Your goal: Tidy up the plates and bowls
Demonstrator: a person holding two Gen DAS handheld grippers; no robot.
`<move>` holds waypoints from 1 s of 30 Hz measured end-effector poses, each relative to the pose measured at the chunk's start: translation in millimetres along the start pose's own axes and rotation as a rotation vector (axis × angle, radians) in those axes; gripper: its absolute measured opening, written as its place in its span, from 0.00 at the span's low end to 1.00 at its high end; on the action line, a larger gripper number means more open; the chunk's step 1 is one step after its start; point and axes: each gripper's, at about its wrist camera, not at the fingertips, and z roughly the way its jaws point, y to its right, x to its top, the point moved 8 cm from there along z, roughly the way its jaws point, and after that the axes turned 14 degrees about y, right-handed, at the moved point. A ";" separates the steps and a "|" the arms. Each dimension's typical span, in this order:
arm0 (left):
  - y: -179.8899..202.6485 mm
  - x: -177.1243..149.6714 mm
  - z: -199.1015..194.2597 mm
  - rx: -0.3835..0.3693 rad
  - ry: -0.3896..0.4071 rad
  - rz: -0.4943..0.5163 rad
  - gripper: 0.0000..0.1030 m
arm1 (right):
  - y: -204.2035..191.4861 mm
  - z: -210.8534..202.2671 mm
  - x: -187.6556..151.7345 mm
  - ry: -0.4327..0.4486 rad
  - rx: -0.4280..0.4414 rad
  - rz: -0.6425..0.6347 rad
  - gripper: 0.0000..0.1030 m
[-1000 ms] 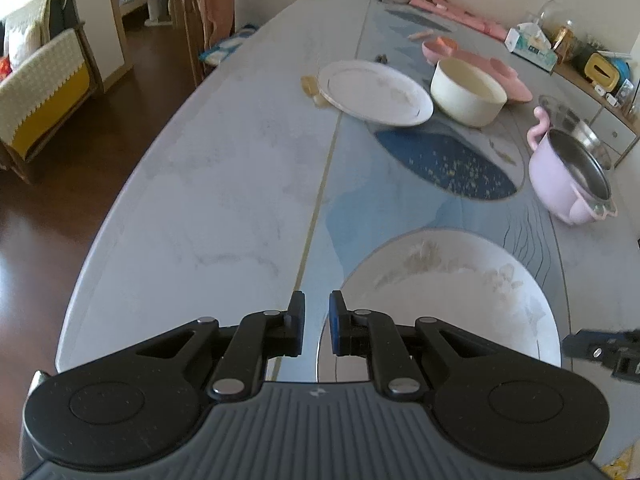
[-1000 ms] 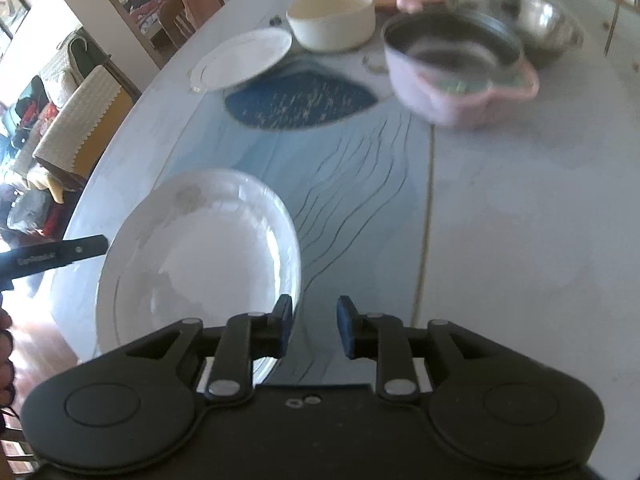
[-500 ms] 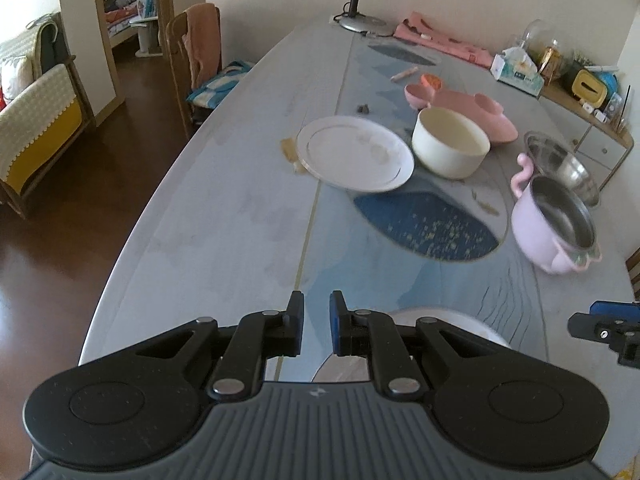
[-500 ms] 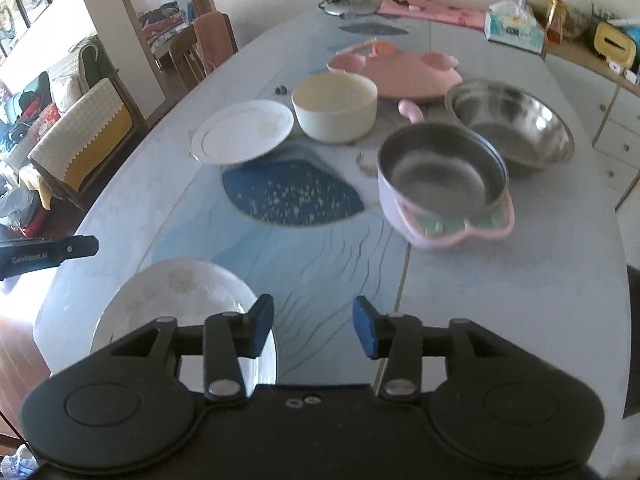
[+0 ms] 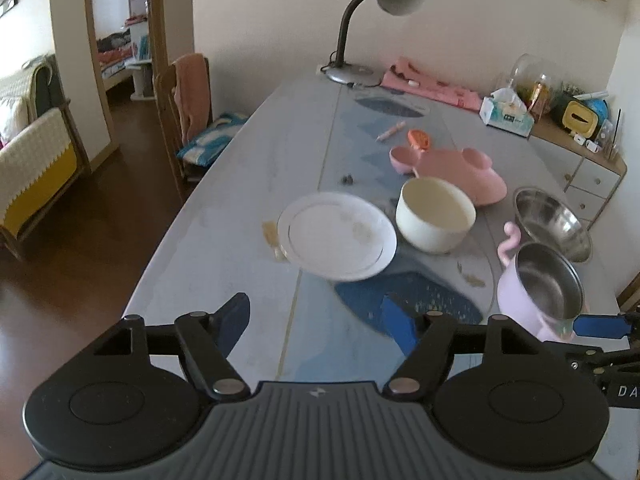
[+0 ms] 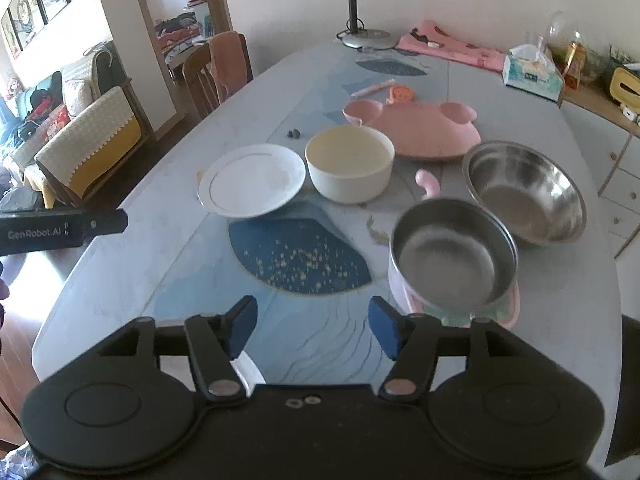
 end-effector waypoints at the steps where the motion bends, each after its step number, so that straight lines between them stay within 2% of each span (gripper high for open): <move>1: 0.4 4.3 2.7 -0.001 0.004 0.005 0.71 | -0.9 2.3 3.8 0.004 0.002 -0.003 0.66; 4: 0.1 19.3 12.3 -0.002 0.022 0.020 0.77 | -3.9 9.7 14.9 0.020 0.009 -0.011 0.77; 9: -2.4 44.0 40.8 -0.015 0.023 0.009 0.77 | -3.2 31.4 30.5 0.030 0.016 0.006 0.86; 18: -6.5 66.0 106.9 -0.028 -0.012 0.005 0.77 | 5.9 84.4 48.9 -0.010 -0.005 0.058 0.86; 30: -22.1 58.5 182.8 -0.015 -0.119 -0.003 0.77 | -1.4 142.4 54.3 -0.060 0.021 0.066 0.85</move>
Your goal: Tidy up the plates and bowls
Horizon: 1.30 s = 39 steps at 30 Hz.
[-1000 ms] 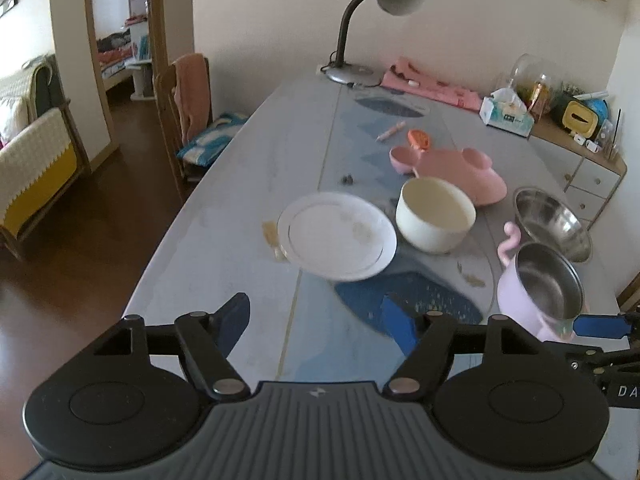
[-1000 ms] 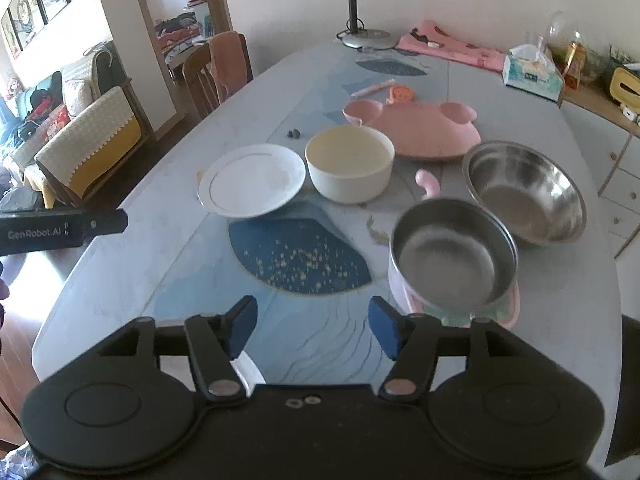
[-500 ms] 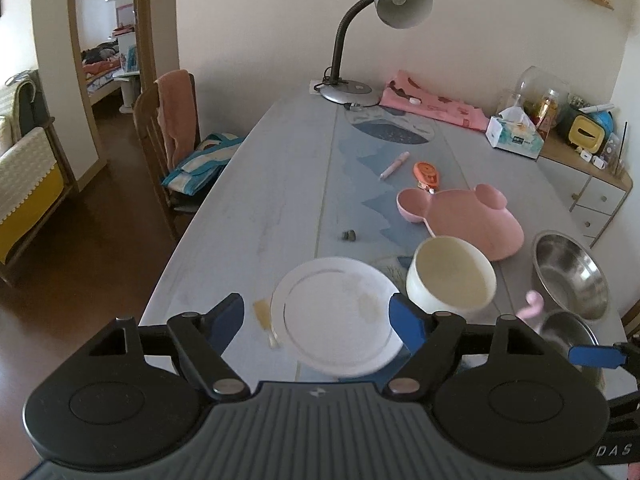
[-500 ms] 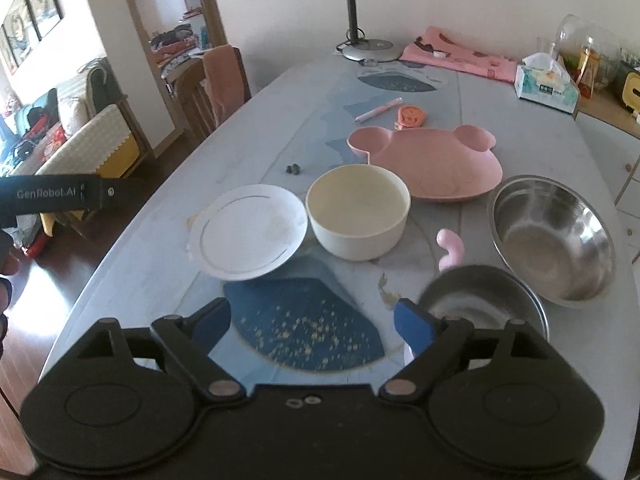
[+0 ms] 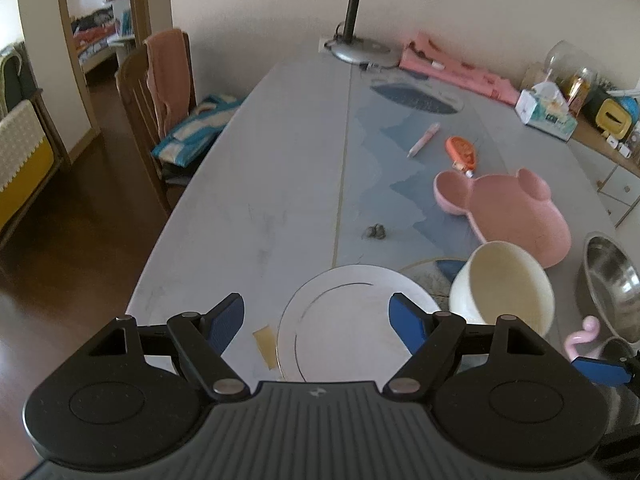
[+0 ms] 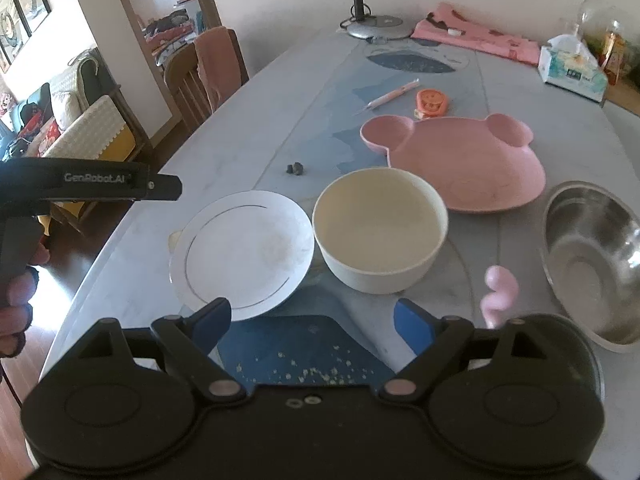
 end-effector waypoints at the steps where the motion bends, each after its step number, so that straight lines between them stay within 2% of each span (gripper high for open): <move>1: -1.2 -0.7 6.3 0.001 -0.008 0.000 0.77 | 0.5 5.5 0.1 -0.006 0.000 0.005 0.85; 11: -15.0 -5.9 53.6 -0.019 -0.084 -0.051 0.77 | 7.0 48.5 -4.6 -0.067 0.011 0.115 0.75; 12: -16.9 -6.7 56.4 -0.019 -0.091 -0.058 0.74 | 7.0 52.3 -6.2 -0.077 0.014 0.132 0.73; 13: -18.6 -7.2 59.3 -0.026 -0.101 -0.069 0.63 | 6.1 56.1 -7.5 -0.085 0.018 0.141 0.70; 14: -19.9 -7.9 62.1 -0.039 -0.114 -0.087 0.59 | 6.1 60.8 -7.9 -0.093 0.018 0.147 0.70; 17: -23.7 -10.0 66.6 -0.071 -0.134 -0.121 0.58 | 5.2 68.8 -10.2 -0.108 0.019 0.168 0.65; 22: -20.8 -19.6 72.8 -0.123 -0.184 -0.059 0.39 | 2.3 76.7 -11.9 -0.118 0.029 0.182 0.55; 32: -29.4 -29.1 83.4 -0.124 -0.205 -0.087 0.31 | 10.4 90.2 -16.2 -0.139 0.015 0.249 0.38; 37: -28.5 -31.2 87.7 -0.122 -0.210 -0.081 0.24 | 10.4 91.5 -15.2 -0.133 0.016 0.253 0.29; 39: -29.0 -31.2 87.9 -0.126 -0.207 -0.089 0.23 | 10.2 91.5 -15.2 -0.129 0.017 0.250 0.28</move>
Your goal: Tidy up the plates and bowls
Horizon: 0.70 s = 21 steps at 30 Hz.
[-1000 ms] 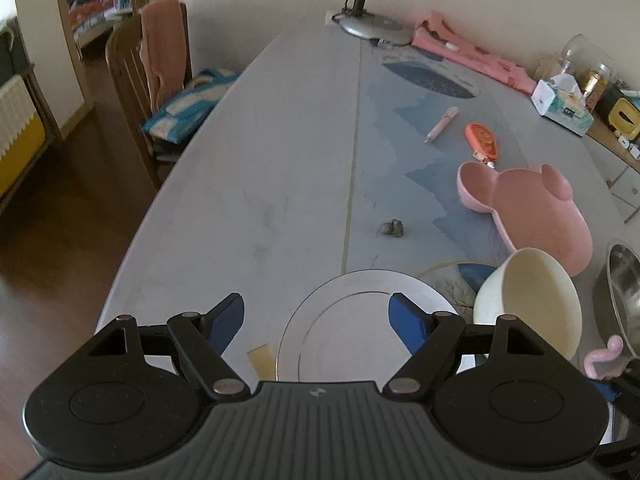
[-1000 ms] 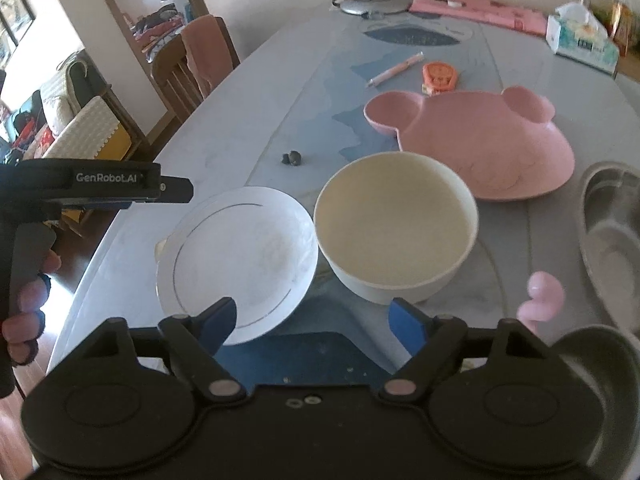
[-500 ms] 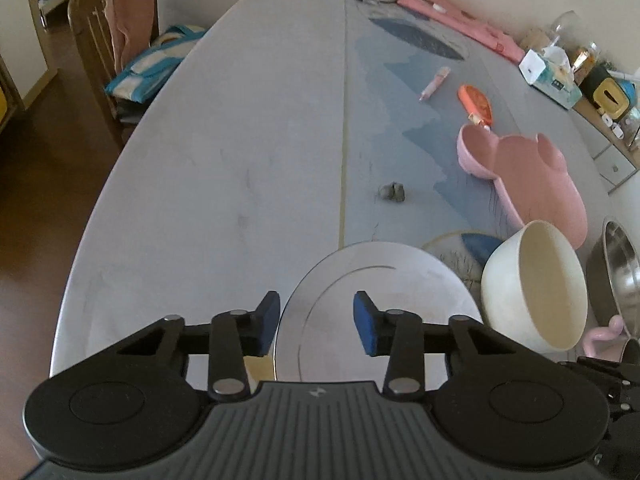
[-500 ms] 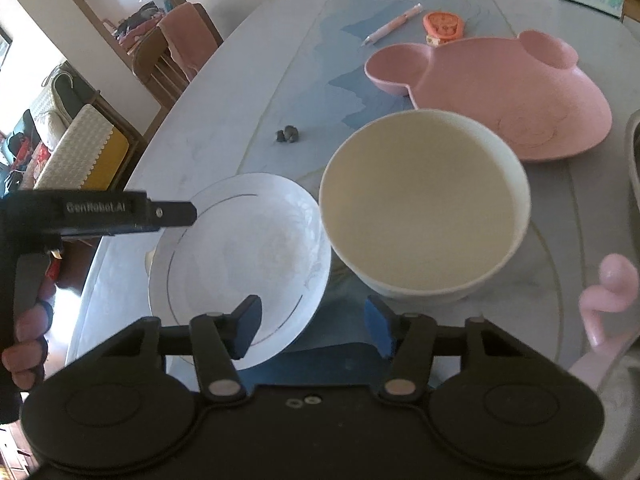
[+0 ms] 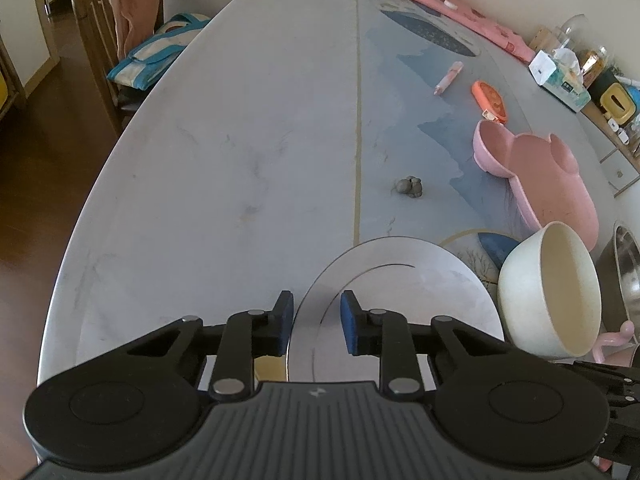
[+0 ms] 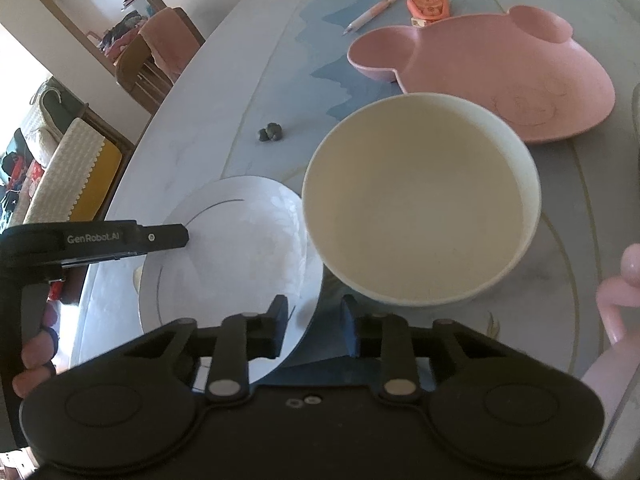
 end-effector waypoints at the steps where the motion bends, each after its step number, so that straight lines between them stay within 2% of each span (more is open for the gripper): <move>1: -0.6 -0.1 -0.1 -0.001 0.001 -0.002 0.23 | 0.1 1.3 0.7 0.001 -0.001 -0.001 0.26; 5: -0.5 -0.1 -0.4 -0.001 0.010 -0.004 0.22 | -1.6 2.6 0.1 -0.002 0.016 0.010 0.14; 21: -5.1 -3.7 -12.0 0.004 0.043 -0.068 0.17 | -6.3 -5.4 0.1 0.029 0.016 -0.029 0.12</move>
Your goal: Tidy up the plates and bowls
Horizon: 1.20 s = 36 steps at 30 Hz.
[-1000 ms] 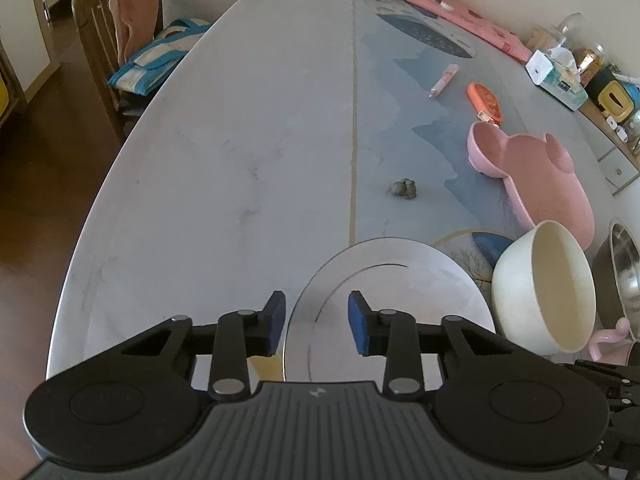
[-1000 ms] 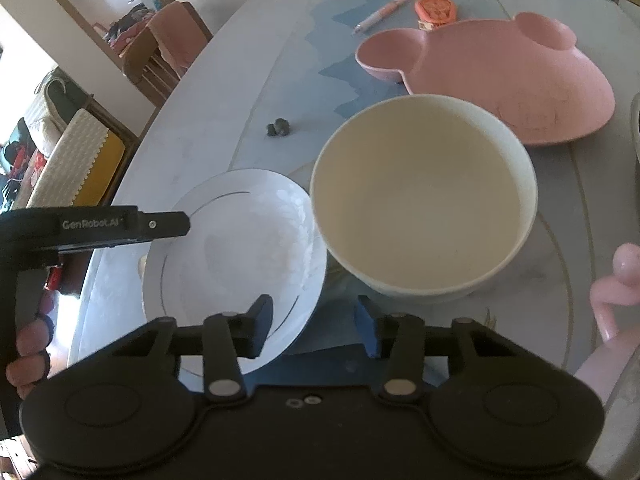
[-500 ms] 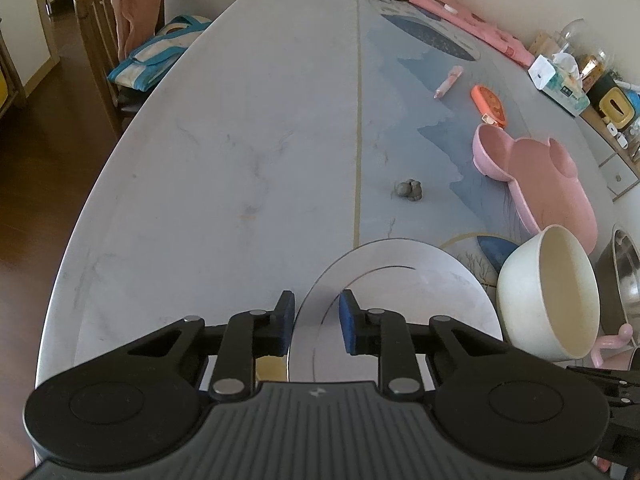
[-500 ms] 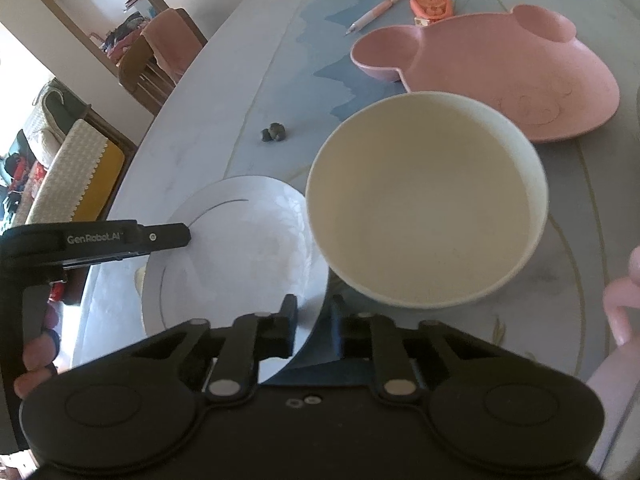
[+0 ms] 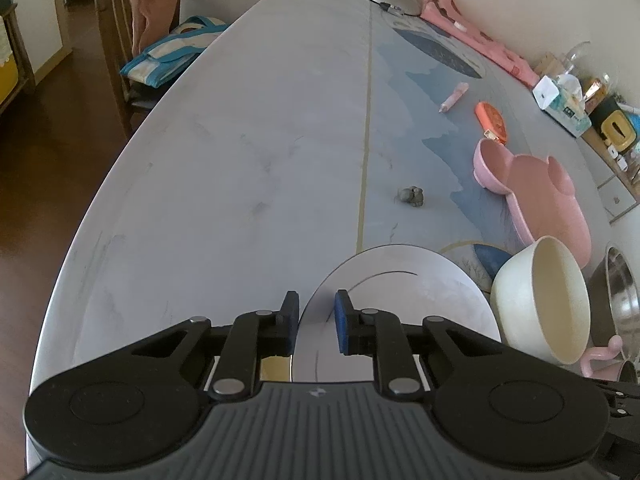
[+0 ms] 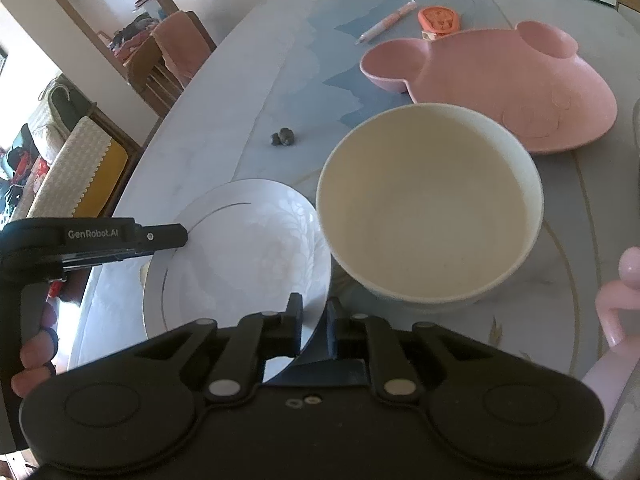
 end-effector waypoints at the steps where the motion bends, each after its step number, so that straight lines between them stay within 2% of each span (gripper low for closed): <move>1: 0.1 -0.9 -1.4 0.000 0.001 -0.003 0.17 | 0.0 -1.4 -0.5 0.001 0.002 0.001 0.12; 19: 15.9 -27.6 -49.8 -0.007 0.017 -0.025 0.16 | 3.5 -40.7 -15.9 -0.019 0.020 0.005 0.10; 36: 41.3 -69.9 -125.8 -0.019 0.017 -0.036 0.16 | 4.4 -111.4 -46.7 -0.050 0.039 -0.008 0.10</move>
